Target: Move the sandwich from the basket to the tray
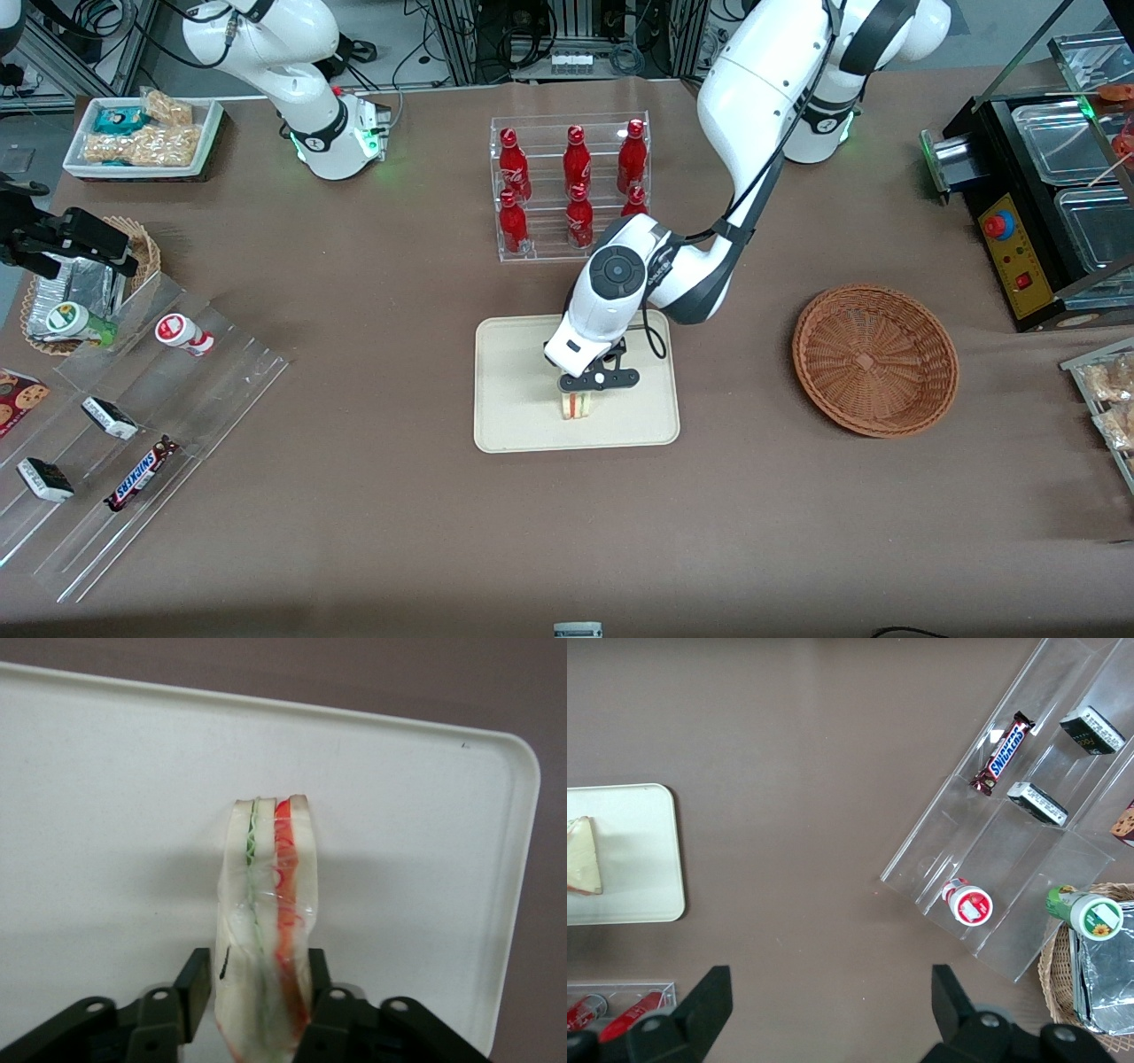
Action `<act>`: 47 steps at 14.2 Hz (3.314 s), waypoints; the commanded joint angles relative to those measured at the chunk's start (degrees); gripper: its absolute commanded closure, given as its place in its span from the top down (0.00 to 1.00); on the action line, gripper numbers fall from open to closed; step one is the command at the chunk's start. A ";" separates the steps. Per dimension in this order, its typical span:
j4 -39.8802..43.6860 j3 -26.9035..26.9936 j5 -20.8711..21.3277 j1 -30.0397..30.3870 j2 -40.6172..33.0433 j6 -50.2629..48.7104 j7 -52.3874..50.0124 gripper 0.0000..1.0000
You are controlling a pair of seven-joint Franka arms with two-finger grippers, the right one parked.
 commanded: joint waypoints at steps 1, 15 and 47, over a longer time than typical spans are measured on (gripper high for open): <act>0.76 0.41 -0.13 0.20 -3.84 -2.77 -1.10 1.00; -8.72 19.03 2.24 0.38 -24.06 -24.31 9.42 1.00; -12.51 -7.68 6.37 45.03 -43.50 -38.20 31.24 1.00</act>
